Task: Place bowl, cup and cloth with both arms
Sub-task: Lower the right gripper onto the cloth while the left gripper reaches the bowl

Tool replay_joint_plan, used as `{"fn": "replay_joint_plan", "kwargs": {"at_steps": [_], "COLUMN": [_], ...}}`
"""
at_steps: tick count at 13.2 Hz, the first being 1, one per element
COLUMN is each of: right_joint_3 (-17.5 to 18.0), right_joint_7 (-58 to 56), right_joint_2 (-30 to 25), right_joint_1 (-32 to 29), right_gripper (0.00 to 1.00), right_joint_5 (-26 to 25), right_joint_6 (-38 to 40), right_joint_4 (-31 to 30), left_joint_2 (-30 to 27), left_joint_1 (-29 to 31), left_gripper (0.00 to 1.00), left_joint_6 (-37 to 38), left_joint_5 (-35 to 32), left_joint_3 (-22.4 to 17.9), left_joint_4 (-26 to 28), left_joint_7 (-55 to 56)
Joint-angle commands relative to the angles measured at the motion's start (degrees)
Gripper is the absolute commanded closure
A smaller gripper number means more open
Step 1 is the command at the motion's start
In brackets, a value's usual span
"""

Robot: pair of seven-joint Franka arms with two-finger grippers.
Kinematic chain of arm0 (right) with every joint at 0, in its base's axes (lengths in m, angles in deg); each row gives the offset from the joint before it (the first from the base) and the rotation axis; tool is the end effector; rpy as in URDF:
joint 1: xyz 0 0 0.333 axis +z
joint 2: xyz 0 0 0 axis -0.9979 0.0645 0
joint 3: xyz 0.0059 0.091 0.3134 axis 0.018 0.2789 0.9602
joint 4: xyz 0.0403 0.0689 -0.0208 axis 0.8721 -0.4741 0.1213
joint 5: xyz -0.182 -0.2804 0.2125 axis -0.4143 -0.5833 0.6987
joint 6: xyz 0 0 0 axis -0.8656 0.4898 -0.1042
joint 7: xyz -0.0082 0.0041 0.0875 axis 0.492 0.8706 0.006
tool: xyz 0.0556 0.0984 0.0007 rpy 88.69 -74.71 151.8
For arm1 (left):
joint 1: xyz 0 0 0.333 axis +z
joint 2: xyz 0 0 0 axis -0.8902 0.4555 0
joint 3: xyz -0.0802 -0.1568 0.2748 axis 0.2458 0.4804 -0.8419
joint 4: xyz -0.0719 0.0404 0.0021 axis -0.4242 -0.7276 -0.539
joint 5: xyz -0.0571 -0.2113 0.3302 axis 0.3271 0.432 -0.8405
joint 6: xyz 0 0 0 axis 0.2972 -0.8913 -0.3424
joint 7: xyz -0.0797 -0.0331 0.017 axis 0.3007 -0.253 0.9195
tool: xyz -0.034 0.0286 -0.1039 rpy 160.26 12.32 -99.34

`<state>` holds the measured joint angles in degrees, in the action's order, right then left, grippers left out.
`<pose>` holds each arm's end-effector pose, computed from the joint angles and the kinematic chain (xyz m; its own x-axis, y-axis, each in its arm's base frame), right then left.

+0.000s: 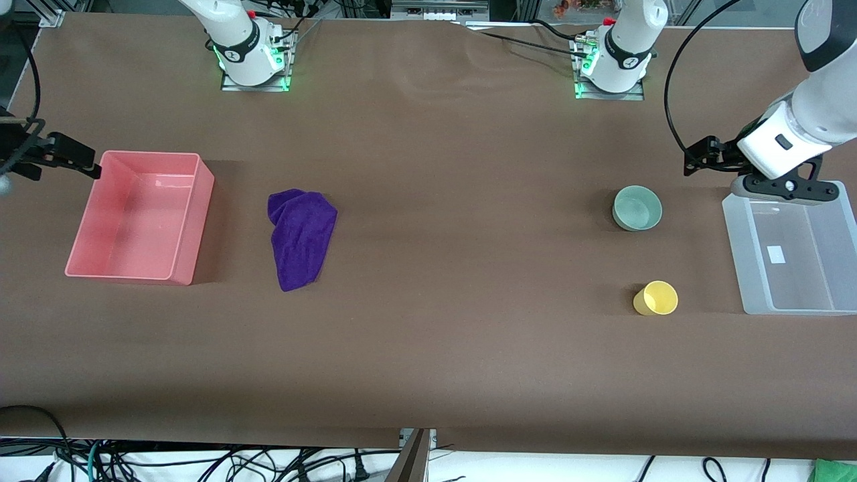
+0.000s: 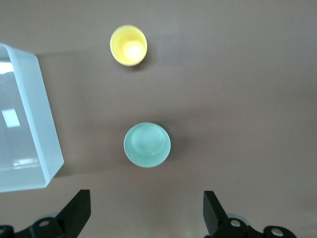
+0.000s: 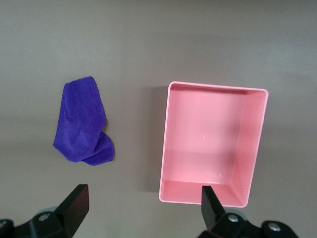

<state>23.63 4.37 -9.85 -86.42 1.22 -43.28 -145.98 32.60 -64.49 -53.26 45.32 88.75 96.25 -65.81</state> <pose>0.5879 -0.0219 0.5953 0.9962 0.0472 -0.0726 0.0474 -0.9989 0.0006 0.5446 -0.0291 0.5358 0.9786 -0.1127 -0.1723 -0.1116 -0.9936 0.0160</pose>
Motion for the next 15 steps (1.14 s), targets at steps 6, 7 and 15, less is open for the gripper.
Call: {"fn": "replay_joint_plan", "kwargs": {"at_steps": [6, 7, 15], "right_joint_3": [0.17, 0.34, 6.85], "right_joint_7": [1.06, 1.68, 21.87], "right_joint_2": [4.78, 4.96, 11.81], "right_joint_1": [2.75, 3.54, 6.71], "right_gripper": [0.0, 0.0, 0.0], "right_joint_5": [-0.28, -0.19, -0.28], "right_joint_6": [-0.25, -1.38, -24.74], "right_joint_4": [-1.07, -2.64, -18.99], "left_joint_2": [10.15, 11.03, 13.06], "left_joint_1": [1.49, 1.58, 4.75], "left_gripper": [0.0, 0.0, 0.0], "left_joint_6": [-2.46, -5.36, -40.5], "left_joint_5": [0.74, -0.31, -4.71], "left_joint_3": [0.0, 0.0, 0.0], "left_joint_4": [1.59, 2.64, 25.65], "left_joint_7": [-22.62, -27.35, -39.27]}}
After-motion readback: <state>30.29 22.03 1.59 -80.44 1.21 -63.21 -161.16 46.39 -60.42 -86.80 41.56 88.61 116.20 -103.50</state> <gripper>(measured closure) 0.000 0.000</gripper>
